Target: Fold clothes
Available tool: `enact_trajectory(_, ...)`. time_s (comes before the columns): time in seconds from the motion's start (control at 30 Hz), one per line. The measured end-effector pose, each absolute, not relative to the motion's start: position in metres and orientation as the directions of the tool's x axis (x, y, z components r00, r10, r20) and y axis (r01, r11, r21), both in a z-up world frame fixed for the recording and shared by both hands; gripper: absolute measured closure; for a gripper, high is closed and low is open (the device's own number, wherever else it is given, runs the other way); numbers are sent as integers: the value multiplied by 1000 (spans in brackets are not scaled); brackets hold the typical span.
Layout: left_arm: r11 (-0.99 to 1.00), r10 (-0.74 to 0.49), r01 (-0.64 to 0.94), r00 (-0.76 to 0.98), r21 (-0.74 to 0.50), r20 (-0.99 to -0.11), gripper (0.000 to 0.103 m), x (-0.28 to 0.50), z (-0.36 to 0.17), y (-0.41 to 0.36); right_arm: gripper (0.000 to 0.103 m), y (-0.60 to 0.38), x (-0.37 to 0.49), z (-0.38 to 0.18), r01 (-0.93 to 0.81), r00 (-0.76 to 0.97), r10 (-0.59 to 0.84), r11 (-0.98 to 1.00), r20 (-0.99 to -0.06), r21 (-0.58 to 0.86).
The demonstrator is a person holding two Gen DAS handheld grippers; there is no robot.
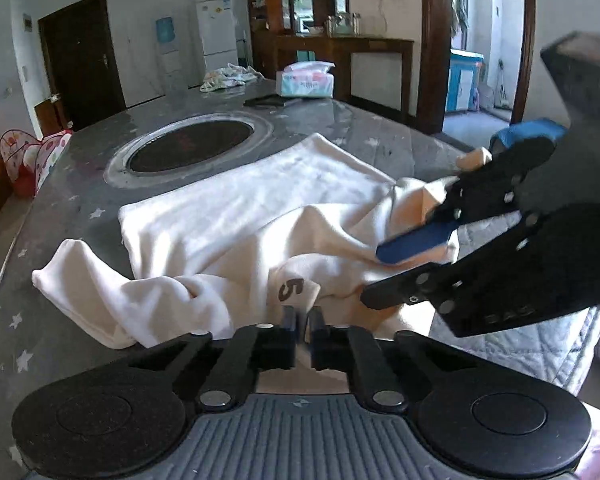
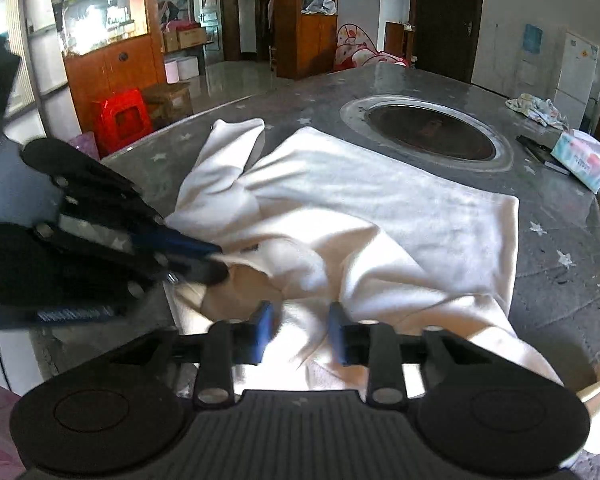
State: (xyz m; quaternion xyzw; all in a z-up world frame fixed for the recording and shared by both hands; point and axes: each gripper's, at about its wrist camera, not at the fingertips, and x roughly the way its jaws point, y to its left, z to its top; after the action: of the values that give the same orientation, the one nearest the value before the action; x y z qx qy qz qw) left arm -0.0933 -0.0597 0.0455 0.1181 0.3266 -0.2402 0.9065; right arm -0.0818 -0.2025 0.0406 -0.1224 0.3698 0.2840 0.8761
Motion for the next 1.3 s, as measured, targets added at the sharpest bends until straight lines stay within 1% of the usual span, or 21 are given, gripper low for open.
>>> enact_trajectory(0.03,859,-362,509,682,57,-635,101,-96,49,-58,92,-203,-83,39,-586,567,401,810,-720,-10)
enact_trajectory(0.1,861,-378,506,701,49,-605,101,-104,58,-53,99,-205,-88,41,-589,575,405,808,-711,-16)
enact_trajectory(0.23,846,-425,532,709,31,-562,101,-122,72,-45,100,-216,-105,53,-601,589,424,799,-688,-23)
enact_trajectory(0.37,810,-483,586,680,13,-551,101,-144,75,-37,101,-227,-126,65,-631,568,448,776,-691,-15)
enact_trajectory(0.47,774,-529,633,630,-19,-568,101,-156,69,-30,101,-230,-141,66,-674,520,468,739,-715,-6)
enact_trajectory(0.57,754,-525,656,591,-14,-612,101,-158,57,-29,100,-231,-149,63,-719,459,491,695,-741,15)
enact_trajectory(0.63,737,-532,676,563,-19,-632,101,-160,53,-27,96,-233,-152,63,-738,426,507,674,-750,36)
enact_trajectory(0.7,717,-550,696,544,-25,-634,100,-162,52,-25,95,-234,-153,67,-742,429,518,669,-740,38)
enact_trajectory(0.83,738,-532,675,585,3,-612,98,-156,60,-23,94,-236,-140,72,-696,505,492,718,-709,2)
enact_trajectory(0.9,765,-518,644,612,-5,-598,98,-145,66,-23,92,-236,-131,69,-671,532,472,741,-703,-9)
enact_trajectory(1.07,798,-499,603,643,-18,-581,98,-116,64,-37,92,-228,-117,51,-662,519,457,750,-722,-1)
enact_trajectory(1.2,799,-499,599,604,-59,-621,98,-97,43,-49,92,-223,-122,41,-689,481,449,725,-753,-8)
enact_trajectory(1.3,781,-497,622,564,-57,-660,98,-99,27,-54,90,-225,-131,40,-697,468,443,717,-765,-11)
